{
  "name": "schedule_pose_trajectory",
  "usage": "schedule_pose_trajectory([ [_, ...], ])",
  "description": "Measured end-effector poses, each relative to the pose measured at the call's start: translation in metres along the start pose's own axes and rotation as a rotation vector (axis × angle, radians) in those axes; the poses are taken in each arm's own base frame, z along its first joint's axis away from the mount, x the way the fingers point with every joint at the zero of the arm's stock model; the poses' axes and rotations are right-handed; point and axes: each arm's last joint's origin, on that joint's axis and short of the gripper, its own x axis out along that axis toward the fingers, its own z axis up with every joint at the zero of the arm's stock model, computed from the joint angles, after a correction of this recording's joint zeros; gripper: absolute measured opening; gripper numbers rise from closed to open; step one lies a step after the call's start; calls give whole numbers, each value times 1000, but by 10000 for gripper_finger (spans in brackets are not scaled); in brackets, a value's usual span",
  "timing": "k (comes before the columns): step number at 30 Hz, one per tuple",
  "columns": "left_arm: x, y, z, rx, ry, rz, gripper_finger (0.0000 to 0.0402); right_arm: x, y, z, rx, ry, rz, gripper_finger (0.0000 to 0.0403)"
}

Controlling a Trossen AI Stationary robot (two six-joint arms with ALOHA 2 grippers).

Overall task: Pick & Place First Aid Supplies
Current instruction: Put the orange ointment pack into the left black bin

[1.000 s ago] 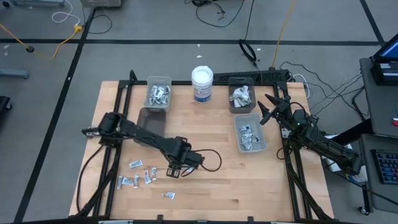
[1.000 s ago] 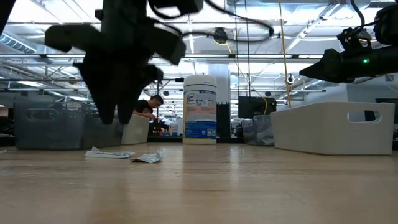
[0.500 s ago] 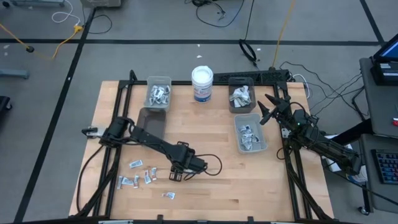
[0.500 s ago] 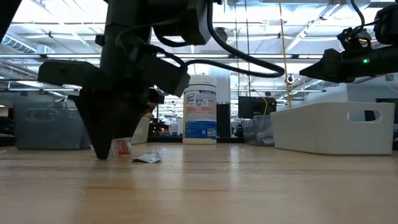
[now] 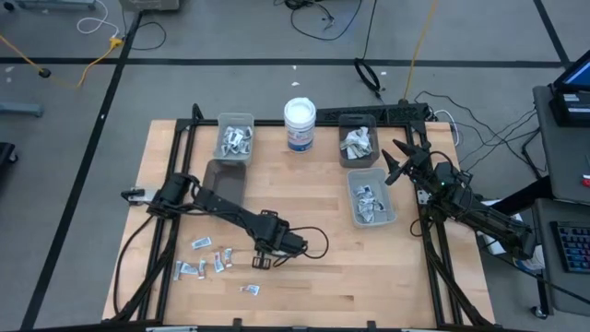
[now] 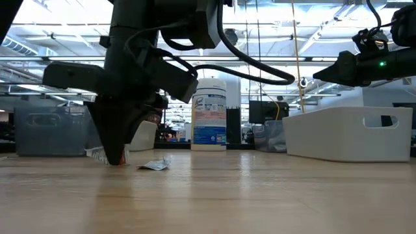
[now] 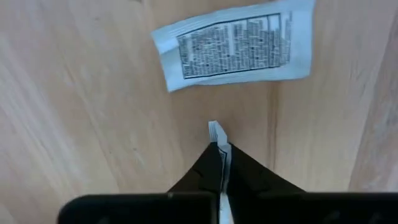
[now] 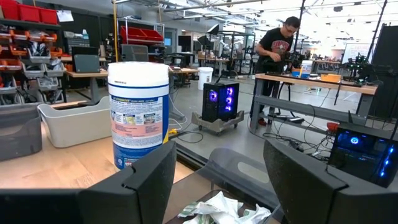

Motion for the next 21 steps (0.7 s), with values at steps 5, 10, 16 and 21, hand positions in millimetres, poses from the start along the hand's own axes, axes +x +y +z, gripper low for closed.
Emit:
schedule_pose_trajectory([
  [5, -17, 12, -5, -72, -29, -34, 8, 0, 0, 0, 0, 0, 0, 238],
  [10, -49, 35, -14, -190, -111, -63, 6, 0, 0, 0, 0, 0, 0, 238],
  [16, -78, 70, -26, -387, -190, -92, 4, 0, 0, 0, 0, 0, 0, 238],
  [21, -98, 106, -40, -611, -240, -118, 3, 0, 0, 0, 0, 0, 0, 238],
])
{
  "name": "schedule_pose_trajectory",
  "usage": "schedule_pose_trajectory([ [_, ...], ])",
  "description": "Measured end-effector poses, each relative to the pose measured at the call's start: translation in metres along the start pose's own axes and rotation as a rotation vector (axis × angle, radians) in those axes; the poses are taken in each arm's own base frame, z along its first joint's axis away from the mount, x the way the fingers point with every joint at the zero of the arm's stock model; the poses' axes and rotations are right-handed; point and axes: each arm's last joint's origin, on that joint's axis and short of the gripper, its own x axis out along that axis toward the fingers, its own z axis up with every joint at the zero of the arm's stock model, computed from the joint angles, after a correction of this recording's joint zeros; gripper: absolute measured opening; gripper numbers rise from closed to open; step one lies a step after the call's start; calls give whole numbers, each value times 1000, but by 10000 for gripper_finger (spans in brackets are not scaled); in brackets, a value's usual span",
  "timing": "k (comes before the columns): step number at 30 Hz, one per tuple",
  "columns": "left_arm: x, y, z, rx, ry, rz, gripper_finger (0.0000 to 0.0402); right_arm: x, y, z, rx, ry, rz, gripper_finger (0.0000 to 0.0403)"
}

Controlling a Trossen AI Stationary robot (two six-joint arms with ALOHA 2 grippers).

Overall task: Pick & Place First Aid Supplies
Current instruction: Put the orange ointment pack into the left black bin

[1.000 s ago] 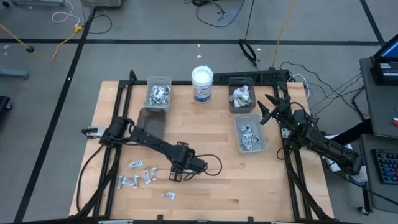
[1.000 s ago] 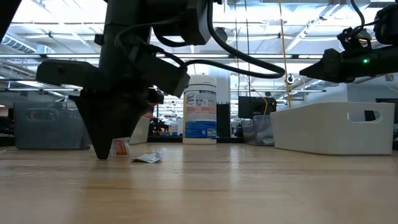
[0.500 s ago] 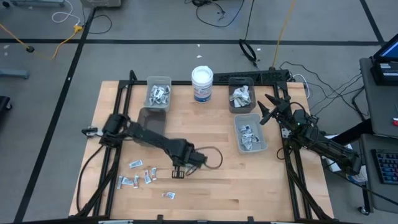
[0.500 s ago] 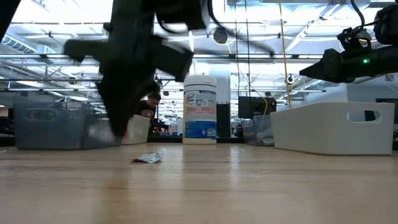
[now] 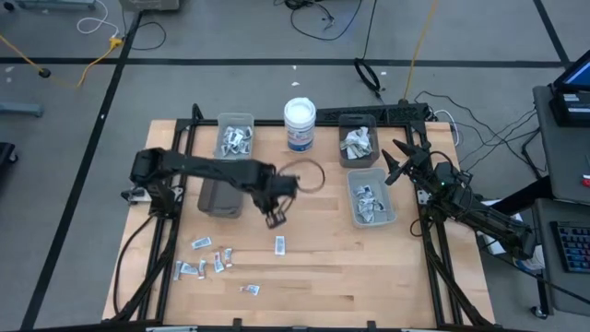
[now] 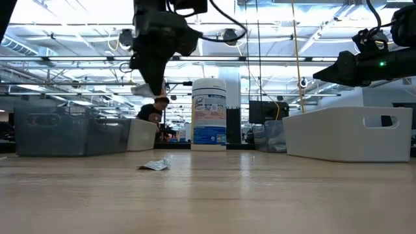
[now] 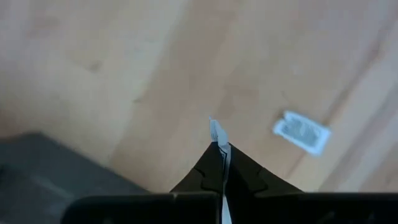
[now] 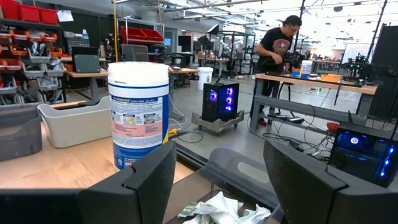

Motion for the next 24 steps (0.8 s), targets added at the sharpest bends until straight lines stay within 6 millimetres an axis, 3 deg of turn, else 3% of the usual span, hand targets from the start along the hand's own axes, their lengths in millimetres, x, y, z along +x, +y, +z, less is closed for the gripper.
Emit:
schedule_pose_trajectory([
  [10, -16, 61, 4, -250, 111, 95, 2, 0, 0, 0, 0, 0, 0, 238],
  [17, -29, 83, -2, -307, 122, 158, 2, 0, 0, 0, 0, -1, 0, 238],
  [24, -28, 96, -14, -332, 131, 214, 2, 0, 0, 0, 0, 0, 0, 238],
])
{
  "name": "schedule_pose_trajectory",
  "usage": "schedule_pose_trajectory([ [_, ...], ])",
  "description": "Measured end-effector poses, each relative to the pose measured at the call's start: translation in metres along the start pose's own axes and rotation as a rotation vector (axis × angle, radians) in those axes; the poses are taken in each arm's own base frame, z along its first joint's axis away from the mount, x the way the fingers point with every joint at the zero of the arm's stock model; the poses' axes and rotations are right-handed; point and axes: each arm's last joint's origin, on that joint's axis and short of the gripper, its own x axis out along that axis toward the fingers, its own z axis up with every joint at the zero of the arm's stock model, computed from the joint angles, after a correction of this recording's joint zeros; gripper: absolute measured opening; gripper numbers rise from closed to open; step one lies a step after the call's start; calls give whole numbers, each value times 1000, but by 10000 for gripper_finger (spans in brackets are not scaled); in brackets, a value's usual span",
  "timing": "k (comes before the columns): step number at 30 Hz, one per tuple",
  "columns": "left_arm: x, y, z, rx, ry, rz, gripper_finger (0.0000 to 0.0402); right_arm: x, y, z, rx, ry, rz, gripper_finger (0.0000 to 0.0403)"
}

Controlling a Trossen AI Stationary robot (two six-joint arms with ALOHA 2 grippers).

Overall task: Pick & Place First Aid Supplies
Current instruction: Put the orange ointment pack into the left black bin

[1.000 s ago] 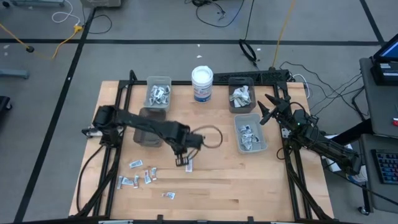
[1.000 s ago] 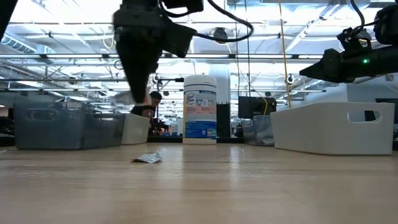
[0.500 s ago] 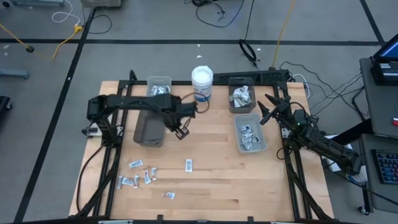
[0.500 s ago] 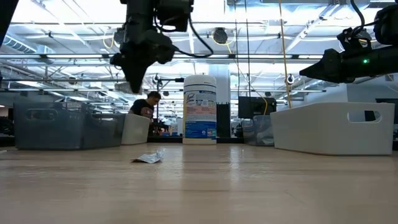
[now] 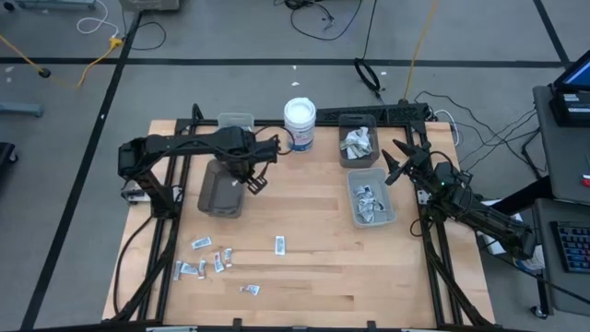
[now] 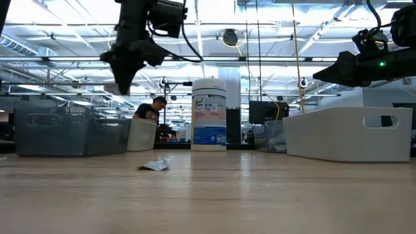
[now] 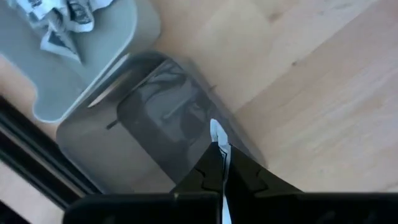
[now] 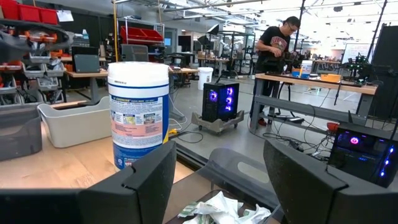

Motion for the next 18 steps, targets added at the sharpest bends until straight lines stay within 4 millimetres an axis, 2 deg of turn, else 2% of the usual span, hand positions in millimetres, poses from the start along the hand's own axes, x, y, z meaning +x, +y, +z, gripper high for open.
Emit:
schedule_pose_trajectory([
  [9, 30, 17, -10, -43, 0, 65, 1, 0, 0, 0, 0, 0, 0, 238],
  [18, 76, 24, -23, -63, 23, 46, 1, 0, 0, 0, 0, 0, 0, 238],
])
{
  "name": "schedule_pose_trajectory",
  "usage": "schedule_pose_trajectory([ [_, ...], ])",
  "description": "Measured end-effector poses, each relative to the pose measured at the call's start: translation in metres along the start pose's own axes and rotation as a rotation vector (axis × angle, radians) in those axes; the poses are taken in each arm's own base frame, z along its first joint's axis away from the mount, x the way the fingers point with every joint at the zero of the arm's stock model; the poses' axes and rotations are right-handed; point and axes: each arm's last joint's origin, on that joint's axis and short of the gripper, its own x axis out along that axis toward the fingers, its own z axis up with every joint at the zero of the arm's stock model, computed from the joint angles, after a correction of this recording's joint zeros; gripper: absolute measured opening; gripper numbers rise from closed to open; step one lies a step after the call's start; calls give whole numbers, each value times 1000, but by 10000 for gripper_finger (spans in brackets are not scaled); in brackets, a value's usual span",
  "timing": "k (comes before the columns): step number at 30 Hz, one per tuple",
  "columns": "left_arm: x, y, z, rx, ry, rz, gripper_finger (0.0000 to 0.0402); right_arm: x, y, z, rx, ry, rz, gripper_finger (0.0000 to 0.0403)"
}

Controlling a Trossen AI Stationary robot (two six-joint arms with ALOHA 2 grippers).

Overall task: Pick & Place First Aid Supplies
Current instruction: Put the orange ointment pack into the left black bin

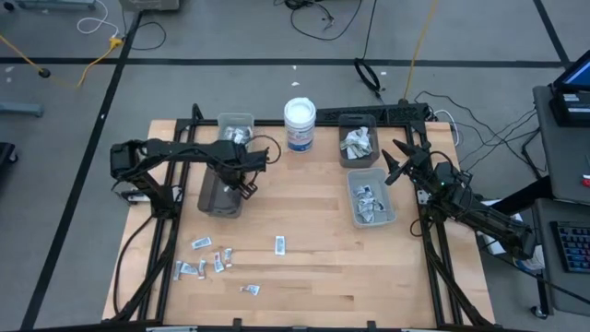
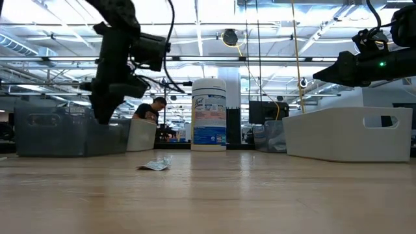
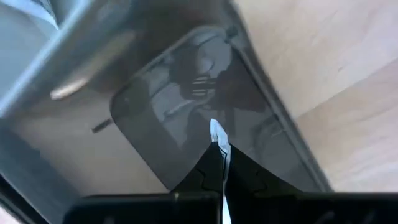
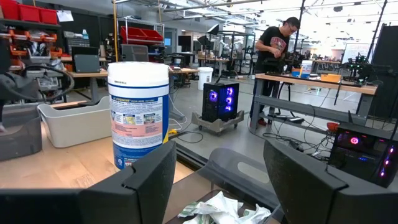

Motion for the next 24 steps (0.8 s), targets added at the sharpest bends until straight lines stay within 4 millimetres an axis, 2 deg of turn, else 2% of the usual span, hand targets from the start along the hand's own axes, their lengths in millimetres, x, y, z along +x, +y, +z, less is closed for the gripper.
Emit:
schedule_pose_trajectory([
  [5, 16, 2, -7, -9, -16, -36, 0, 0, 0, 0, 0, 0, 0, 238],
  [9, 16, 4, -10, -36, -35, -35, 3, 0, 0, 0, 0, 0, 0, 238],
  [12, 12, 6, -10, -76, -60, -33, 20, 0, 0, 0, 0, 0, 0, 238],
  [16, 11, 7, -11, -70, -68, -22, 67, 0, 0, 0, 0, 0, 0, 238],
  [24, 12, 6, -11, -50, -47, -46, 191, 0, 0, 0, 0, 0, 0, 238],
])
